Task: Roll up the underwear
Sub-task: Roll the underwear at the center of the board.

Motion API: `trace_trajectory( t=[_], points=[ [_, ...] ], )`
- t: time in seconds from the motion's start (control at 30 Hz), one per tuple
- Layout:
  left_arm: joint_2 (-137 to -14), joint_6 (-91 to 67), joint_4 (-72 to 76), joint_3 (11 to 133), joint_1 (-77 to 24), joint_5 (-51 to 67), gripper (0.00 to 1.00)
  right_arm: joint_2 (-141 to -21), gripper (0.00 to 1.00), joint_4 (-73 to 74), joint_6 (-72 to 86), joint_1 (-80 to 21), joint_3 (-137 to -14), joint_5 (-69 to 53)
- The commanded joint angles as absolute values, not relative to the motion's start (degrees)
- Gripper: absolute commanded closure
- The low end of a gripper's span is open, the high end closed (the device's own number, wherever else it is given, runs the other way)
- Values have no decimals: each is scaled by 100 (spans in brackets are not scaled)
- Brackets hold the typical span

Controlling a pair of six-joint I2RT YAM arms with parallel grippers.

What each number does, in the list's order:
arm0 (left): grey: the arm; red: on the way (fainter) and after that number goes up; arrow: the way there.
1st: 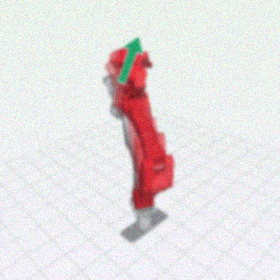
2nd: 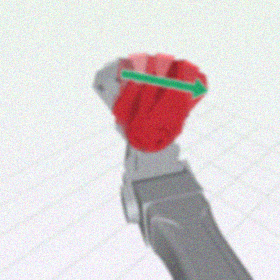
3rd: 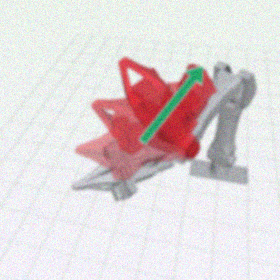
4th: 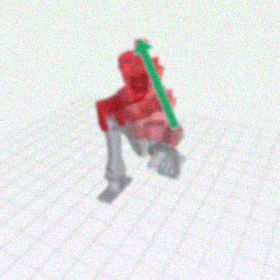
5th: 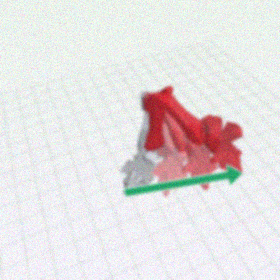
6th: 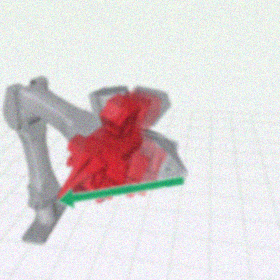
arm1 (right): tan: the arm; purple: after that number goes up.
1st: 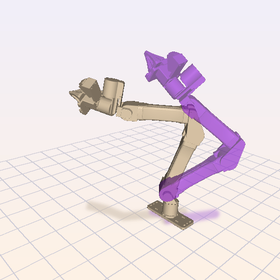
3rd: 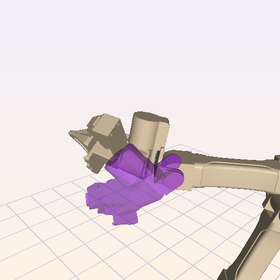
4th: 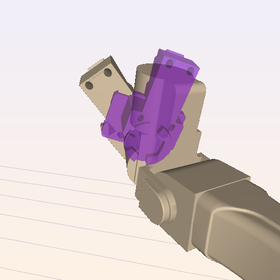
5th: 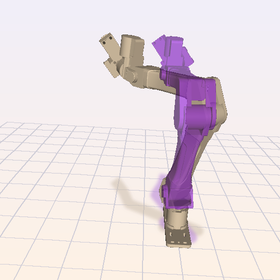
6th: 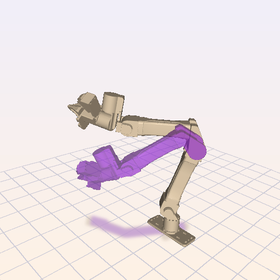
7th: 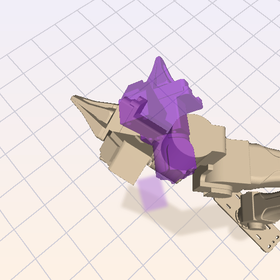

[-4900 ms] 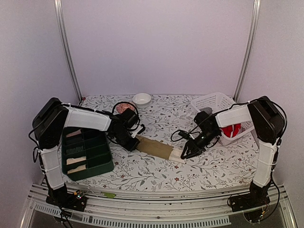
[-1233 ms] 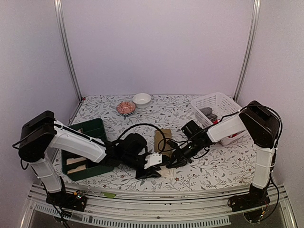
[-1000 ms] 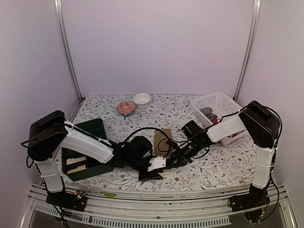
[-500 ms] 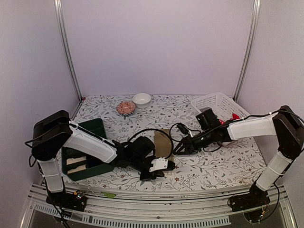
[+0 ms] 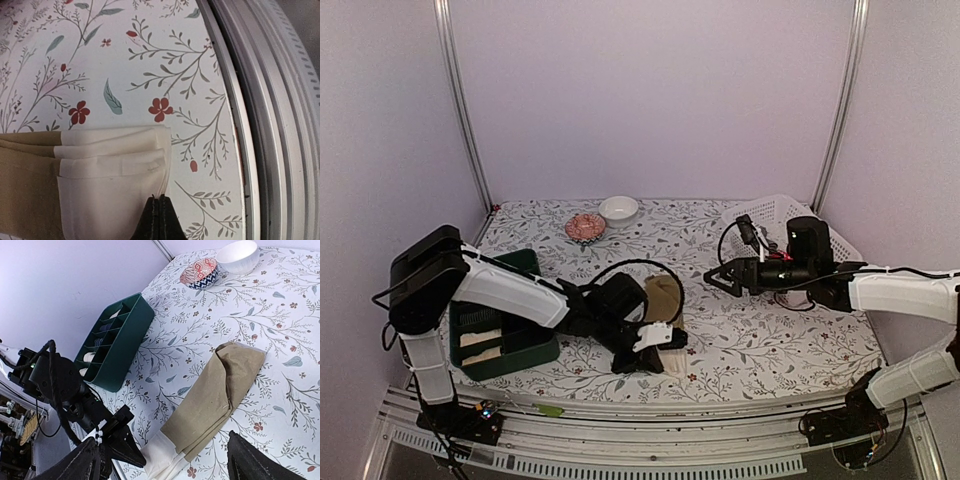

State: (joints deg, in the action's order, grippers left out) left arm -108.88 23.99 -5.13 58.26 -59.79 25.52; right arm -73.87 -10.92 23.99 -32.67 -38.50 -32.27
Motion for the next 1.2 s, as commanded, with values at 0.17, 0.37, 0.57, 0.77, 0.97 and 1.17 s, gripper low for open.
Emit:
trace_trajectory(
  t=[0.17, 0.37, 0.57, 0.77, 0.97, 1.17],
  points=[
    [-11112, 2317, -1437, 6824, -5357, 3608, 100, -6903, 26, -1028, 1312, -3304, -3384, -3180],
    [-11498, 2221, -1483, 7199, -5064, 3654, 100, -6990, 31, -984, 1053, -3416, -3311, -3311],
    [-11797, 2078, -1404, 7445, -4848, 3483, 100, -7406, 35, -779, 833, -3696, -3514, -3398],
    [-11885, 1853, -1180, 7426, -4639, 3518, 100, -7735, 41, -646, 730, -3775, -3634, -3561],
    [-11900, 1732, -955, 7337, -4567, 3457, 100, -8249, 56, -755, 784, -3830, -3865, -3882],
    [-11867, 1590, -710, 7213, -4506, 3072, 100, -9067, 67, -845, 1001, -3850, -4249, -4282]
  ],
)
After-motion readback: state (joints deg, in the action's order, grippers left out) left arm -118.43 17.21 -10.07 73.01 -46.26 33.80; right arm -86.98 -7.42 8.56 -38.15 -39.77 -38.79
